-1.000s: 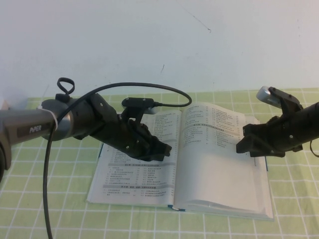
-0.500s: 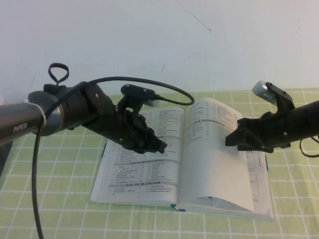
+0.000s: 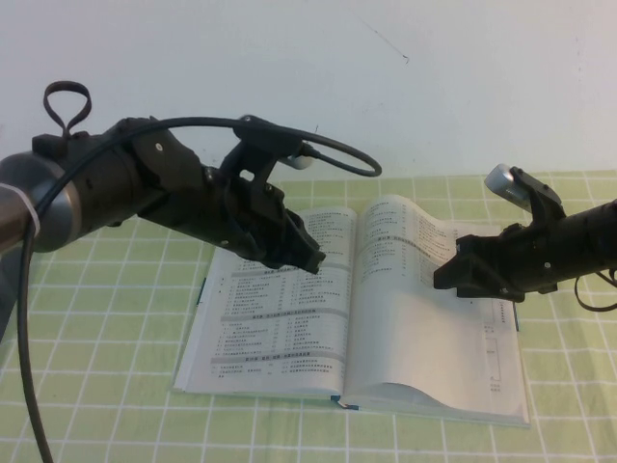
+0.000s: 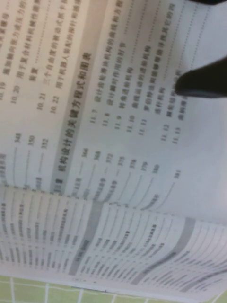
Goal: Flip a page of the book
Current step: Open the closed book
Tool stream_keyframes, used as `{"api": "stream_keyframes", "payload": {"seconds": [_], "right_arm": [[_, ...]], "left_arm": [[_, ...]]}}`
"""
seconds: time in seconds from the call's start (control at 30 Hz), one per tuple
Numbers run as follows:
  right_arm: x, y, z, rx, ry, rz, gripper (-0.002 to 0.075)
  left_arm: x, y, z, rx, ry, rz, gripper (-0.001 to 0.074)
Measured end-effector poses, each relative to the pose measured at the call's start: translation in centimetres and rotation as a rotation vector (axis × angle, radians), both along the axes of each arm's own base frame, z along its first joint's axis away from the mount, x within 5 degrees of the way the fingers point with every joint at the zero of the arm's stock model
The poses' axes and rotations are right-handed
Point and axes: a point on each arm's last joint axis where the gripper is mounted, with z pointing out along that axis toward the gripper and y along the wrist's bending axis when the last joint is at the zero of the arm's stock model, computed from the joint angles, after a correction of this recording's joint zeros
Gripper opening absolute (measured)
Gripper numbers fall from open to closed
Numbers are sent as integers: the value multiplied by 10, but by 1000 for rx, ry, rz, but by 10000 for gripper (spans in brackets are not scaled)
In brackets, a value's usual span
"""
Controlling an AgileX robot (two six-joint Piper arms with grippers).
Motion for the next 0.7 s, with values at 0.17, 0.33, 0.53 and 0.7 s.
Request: {"api": "stream_keyframes", "payload": {"seconds": [0.17,0.33,0.53,0.7], "right_arm": [[0,0,-1,-1,1,1,339],[0,0,-1,-1,0,2,321],[0,0,-1,-1,0,2,317],[0,0,-1,-4,-7,9,316]], "left_arm": [[-16,-24,0,11,-24,-112,-4],[-41,-56,0,16,-44,-240,-4],[-66,-93,-14,23,-58,-353,-4],[-74,-118,-31,16,-108,-369,-4]]}}
